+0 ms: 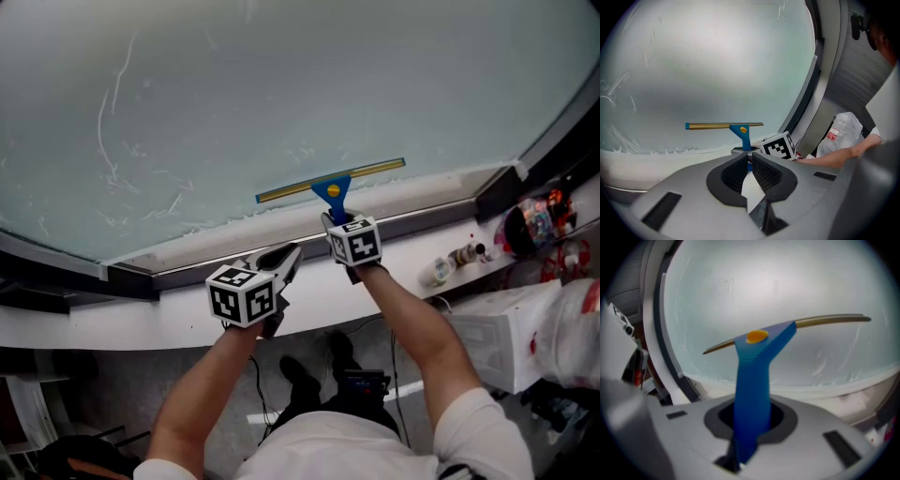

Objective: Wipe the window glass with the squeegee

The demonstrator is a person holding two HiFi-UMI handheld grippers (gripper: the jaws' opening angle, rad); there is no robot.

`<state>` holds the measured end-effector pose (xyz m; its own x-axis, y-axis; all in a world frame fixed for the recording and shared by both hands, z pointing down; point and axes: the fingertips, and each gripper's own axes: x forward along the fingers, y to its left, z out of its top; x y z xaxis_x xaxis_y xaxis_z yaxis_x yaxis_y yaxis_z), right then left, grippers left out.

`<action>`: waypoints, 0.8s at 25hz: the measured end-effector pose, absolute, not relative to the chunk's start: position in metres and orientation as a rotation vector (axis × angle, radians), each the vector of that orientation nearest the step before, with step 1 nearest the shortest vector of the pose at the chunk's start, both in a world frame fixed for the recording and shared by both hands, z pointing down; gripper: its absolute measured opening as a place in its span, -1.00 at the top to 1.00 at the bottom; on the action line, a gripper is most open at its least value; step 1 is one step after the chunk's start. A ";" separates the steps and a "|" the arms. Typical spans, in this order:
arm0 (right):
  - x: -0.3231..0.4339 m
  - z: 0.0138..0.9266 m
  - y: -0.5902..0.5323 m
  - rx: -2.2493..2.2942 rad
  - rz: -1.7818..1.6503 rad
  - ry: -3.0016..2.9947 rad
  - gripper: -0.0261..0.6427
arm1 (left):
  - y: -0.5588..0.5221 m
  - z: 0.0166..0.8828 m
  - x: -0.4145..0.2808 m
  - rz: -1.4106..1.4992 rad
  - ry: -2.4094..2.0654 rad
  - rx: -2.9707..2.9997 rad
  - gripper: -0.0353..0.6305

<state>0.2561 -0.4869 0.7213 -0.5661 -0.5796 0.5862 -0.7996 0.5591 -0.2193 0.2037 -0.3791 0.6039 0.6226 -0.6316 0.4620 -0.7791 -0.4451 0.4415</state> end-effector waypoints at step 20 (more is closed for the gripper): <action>0.266 0.783 -0.482 1.098 0.631 -2.264 0.69 | -0.379 0.643 0.210 0.320 -1.080 2.160 0.74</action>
<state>0.2657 -0.4818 0.7826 -0.5213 -0.5583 0.6454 -0.8117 0.5579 -0.1729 0.2104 -0.3790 0.6433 0.6232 -0.6073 0.4927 -0.7777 -0.4148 0.4724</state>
